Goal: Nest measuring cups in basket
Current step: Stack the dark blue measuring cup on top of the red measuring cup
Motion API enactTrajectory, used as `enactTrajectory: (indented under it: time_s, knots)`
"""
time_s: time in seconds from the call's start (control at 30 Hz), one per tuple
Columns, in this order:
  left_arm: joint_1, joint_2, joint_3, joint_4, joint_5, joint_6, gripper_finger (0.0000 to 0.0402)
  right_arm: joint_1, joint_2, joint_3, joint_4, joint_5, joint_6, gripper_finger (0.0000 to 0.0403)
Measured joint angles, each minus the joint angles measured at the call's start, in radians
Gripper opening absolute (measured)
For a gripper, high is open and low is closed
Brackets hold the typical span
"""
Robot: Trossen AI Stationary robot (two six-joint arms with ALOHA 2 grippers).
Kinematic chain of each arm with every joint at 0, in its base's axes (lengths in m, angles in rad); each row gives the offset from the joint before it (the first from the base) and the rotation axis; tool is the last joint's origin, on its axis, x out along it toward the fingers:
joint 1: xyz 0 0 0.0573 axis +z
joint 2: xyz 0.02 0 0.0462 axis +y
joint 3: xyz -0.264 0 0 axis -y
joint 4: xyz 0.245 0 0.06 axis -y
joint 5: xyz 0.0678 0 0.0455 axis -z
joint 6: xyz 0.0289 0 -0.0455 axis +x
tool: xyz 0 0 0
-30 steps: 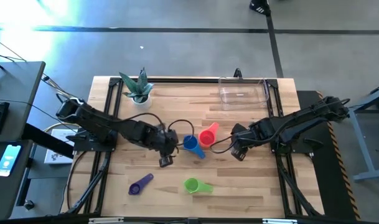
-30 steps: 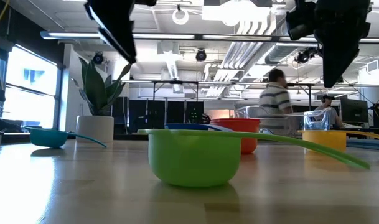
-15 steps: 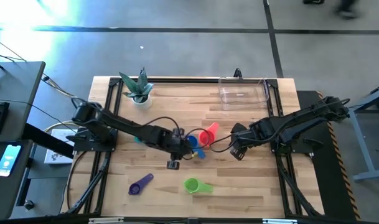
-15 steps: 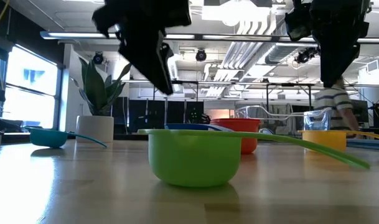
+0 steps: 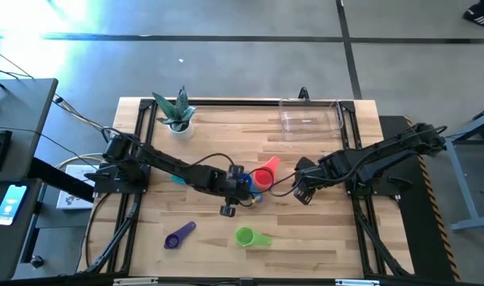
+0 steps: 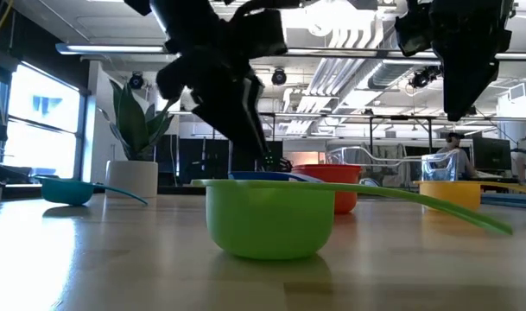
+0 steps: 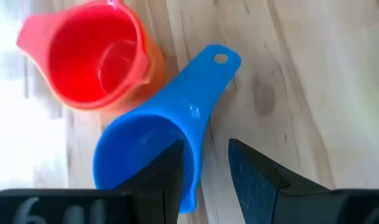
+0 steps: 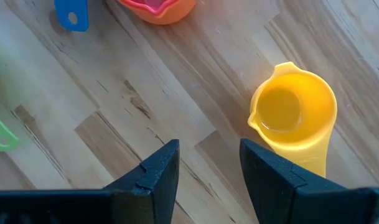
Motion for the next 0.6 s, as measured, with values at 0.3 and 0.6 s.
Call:
enactTrajectory:
  time_s: [0.3, 0.6]
  knots:
    - [0.025, 0.046, -0.003, -0.007, 0.008, 0.012, 0.0117, 0.0, 0.0, 0.0, 0.002, 0.0, 0.001, 0.0161]
    - [0.056, 0.048, -0.003, -0.007, 0.045, -0.037, 0.0102, 0.0, 0.0, 0.0, 0.003, 0.001, 0.002, 0.0161]
